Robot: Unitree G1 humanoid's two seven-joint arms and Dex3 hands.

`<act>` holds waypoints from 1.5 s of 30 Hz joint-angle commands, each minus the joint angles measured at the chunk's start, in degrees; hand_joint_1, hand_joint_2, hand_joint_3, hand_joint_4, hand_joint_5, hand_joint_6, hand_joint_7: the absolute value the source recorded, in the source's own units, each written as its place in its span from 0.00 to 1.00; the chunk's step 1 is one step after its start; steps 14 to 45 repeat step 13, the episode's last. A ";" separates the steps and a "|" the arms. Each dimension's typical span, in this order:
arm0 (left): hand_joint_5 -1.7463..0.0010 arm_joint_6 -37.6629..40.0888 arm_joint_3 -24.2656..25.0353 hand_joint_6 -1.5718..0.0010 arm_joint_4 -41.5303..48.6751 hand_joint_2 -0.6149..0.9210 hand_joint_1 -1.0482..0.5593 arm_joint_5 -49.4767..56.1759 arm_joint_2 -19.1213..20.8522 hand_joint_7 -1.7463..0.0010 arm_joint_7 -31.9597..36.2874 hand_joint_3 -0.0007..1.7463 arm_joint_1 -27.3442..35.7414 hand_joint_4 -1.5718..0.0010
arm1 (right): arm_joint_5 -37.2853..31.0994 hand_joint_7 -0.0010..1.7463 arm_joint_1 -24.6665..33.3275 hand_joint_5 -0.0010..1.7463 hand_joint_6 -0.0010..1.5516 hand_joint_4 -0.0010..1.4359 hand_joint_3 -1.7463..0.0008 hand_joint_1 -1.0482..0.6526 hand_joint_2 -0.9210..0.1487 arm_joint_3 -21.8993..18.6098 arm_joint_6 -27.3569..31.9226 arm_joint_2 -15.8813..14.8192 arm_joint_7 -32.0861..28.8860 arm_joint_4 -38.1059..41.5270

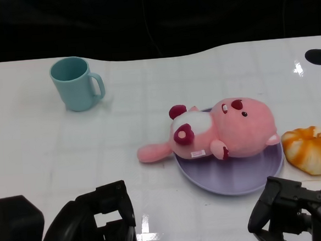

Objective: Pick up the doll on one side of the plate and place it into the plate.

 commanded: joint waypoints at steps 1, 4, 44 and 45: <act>0.00 -1.21 0.12 0.48 0.35 0.60 0.60 0.03 0.44 0.00 -0.38 0.92 -0.12 0.37 | 0.19 0.85 -0.03 0.98 0.36 0.46 0.63 0.48 0.13 -0.31 -0.78 -0.48 0.15 0.08; 0.00 -1.38 0.19 0.48 0.29 0.60 0.59 -0.28 0.50 0.00 -0.54 0.93 0.00 0.37 | 0.45 0.85 -0.06 0.98 0.35 0.46 0.63 0.49 0.13 -0.32 -0.21 -0.40 0.17 -0.21; 0.00 -2.36 0.12 0.48 0.49 0.59 0.58 0.32 1.91 0.01 -1.46 0.93 -0.20 0.37 | 0.30 0.86 -0.35 0.99 0.35 0.45 0.62 0.49 0.13 -0.30 0.09 -0.54 0.20 -0.60; 0.00 -2.36 0.12 0.48 0.49 0.59 0.58 0.32 1.91 0.01 -1.46 0.93 -0.20 0.37 | 0.30 0.86 -0.35 0.99 0.35 0.45 0.62 0.49 0.13 -0.30 0.09 -0.54 0.20 -0.60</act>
